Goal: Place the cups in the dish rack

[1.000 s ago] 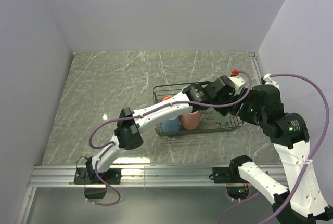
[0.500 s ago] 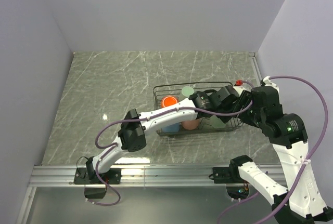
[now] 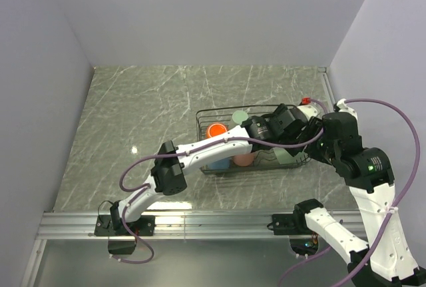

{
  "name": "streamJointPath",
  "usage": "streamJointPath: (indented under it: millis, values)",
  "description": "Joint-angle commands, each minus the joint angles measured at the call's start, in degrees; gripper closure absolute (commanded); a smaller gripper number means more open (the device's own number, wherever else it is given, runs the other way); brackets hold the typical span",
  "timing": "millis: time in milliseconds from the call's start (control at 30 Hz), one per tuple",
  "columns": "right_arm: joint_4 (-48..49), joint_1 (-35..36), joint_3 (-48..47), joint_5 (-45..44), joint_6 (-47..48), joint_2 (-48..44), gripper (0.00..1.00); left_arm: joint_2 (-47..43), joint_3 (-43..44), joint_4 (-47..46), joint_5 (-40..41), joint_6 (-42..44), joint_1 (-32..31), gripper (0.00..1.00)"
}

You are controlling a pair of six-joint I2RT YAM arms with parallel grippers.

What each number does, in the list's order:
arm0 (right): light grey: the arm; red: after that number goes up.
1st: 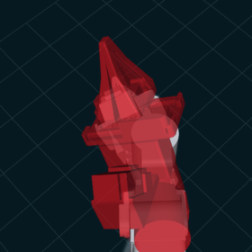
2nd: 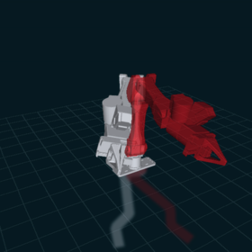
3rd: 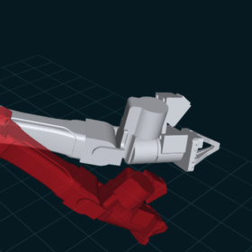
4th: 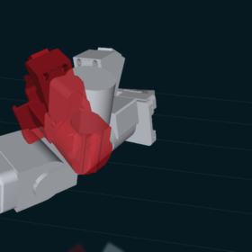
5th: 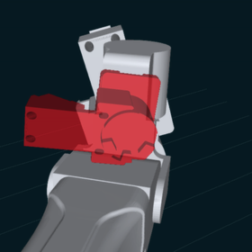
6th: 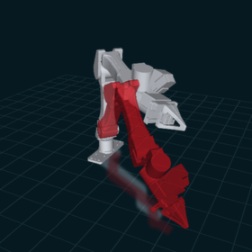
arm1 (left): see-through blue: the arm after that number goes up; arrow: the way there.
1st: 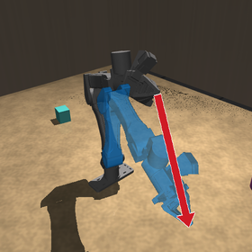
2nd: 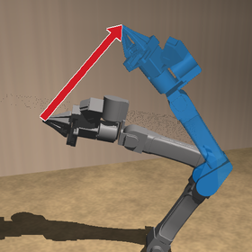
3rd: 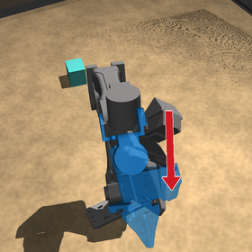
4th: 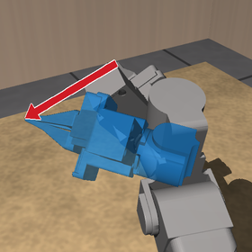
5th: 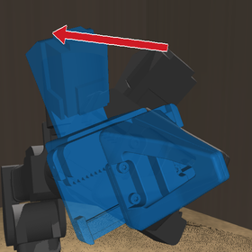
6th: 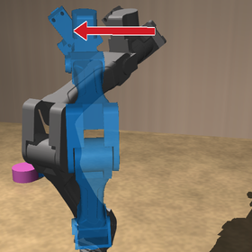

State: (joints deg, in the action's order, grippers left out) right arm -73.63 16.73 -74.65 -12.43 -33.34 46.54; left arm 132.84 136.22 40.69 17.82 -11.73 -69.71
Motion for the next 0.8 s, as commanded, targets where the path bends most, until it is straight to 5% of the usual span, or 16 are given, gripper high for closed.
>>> streamJointPath:
  millis: [0, 267, 600, 767]
  values:
    - [1.8, -0.1, -1.5, -0.6, 0.5, -0.8, 0.30, -5.6, 0.6, -2.7, 0.5, -1.4, -0.9, 0.01]
    - [3.7, -0.2, -2.5, 1.4, 0.9, -2.1, 0.30, -16.3, -5.7, -1.2, 4.8, -5.0, -0.9, 0.01]
    - [14.1, -0.2, 4.2, 20.3, 4.2, -8.2, 0.30, -38.6, -31.8, 6.8, 18.2, -18.8, 0.9, 0.01]
    - [18.9, -0.1, 9.7, 23.0, 1.4, -14.7, 0.29, -51.0, -45.9, 13.4, 20.5, -24.6, 7.6, 0.01]
